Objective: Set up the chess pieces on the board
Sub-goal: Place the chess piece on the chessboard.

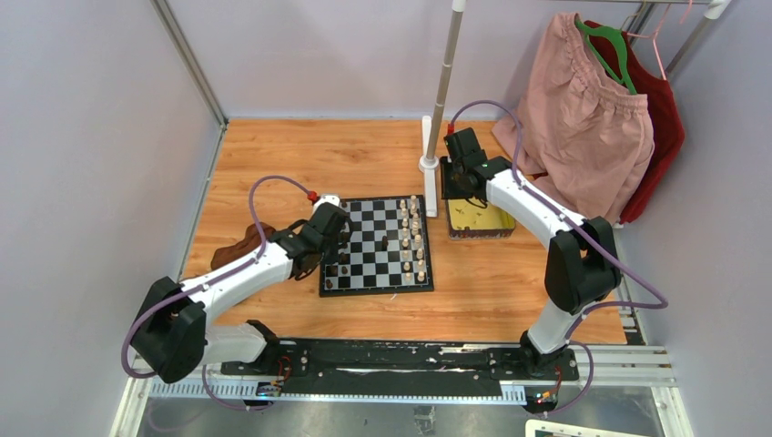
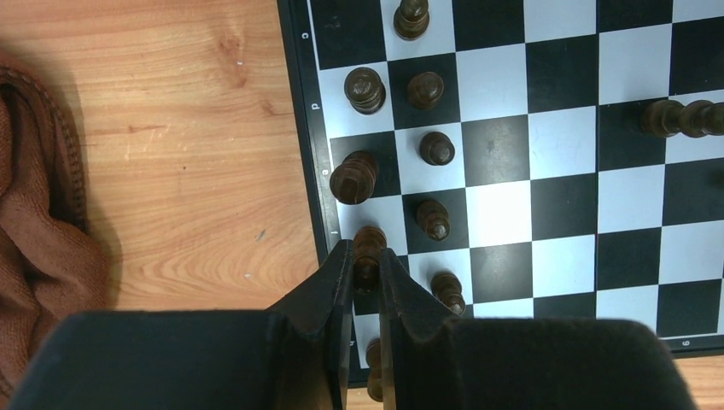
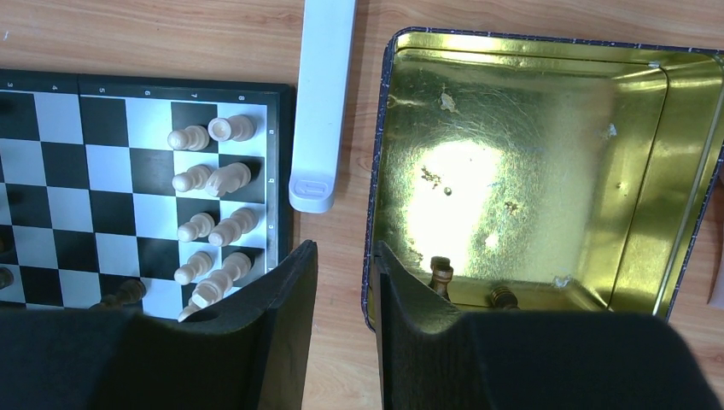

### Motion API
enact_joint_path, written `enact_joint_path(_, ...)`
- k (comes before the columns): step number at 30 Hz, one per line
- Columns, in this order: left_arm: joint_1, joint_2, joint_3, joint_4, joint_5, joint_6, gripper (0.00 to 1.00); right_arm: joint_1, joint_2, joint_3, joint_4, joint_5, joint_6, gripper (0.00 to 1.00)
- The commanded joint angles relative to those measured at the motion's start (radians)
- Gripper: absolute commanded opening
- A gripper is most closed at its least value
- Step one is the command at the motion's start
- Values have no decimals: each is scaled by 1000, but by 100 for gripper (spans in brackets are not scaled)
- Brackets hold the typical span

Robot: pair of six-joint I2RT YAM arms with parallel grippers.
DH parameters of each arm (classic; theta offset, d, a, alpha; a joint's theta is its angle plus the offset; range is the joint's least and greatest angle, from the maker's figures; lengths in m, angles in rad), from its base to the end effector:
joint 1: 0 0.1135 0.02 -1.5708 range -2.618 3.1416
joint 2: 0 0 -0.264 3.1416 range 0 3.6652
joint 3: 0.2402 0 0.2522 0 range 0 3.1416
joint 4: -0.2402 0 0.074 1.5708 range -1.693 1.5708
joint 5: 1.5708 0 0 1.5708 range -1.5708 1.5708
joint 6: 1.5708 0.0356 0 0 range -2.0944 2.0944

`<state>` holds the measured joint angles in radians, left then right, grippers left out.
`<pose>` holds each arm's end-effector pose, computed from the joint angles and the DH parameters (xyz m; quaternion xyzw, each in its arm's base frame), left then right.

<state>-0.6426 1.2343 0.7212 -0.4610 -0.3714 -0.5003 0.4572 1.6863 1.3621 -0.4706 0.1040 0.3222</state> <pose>0.1966 -0.1310 0.2061 0.0127 0.9409 -0.0078 0.3384 0.3411 0.1637 0.2765 -0.0427 0.9236 0.0990 0.3678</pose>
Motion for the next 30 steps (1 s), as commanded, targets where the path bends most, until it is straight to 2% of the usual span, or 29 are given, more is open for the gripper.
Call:
enact_joint_path(1,5,12,-15,41,-31,6,6,-12,5,-9,1,-3,10,34)
enact_joint_path(10,5,23,-19,49,-37,7,13,-13,-1,-10,1,-4,6,34)
enact_joint_path(15,6,18,-19,48,-43,5,32,-13,-3,-10,1,-12,3,34)
enact_joint_path(18,6,15,-15,47,-47,6,39,-13,-5,-5,1,-20,0,35)
enact_joint_path(27,6,-42,2,-4,-72,-2,41,1,-29,14,3,-55,-42,35)
enact_joint_path(30,6,-89,12,-37,-93,-6,46,32,-43,26,2,-52,-79,37)
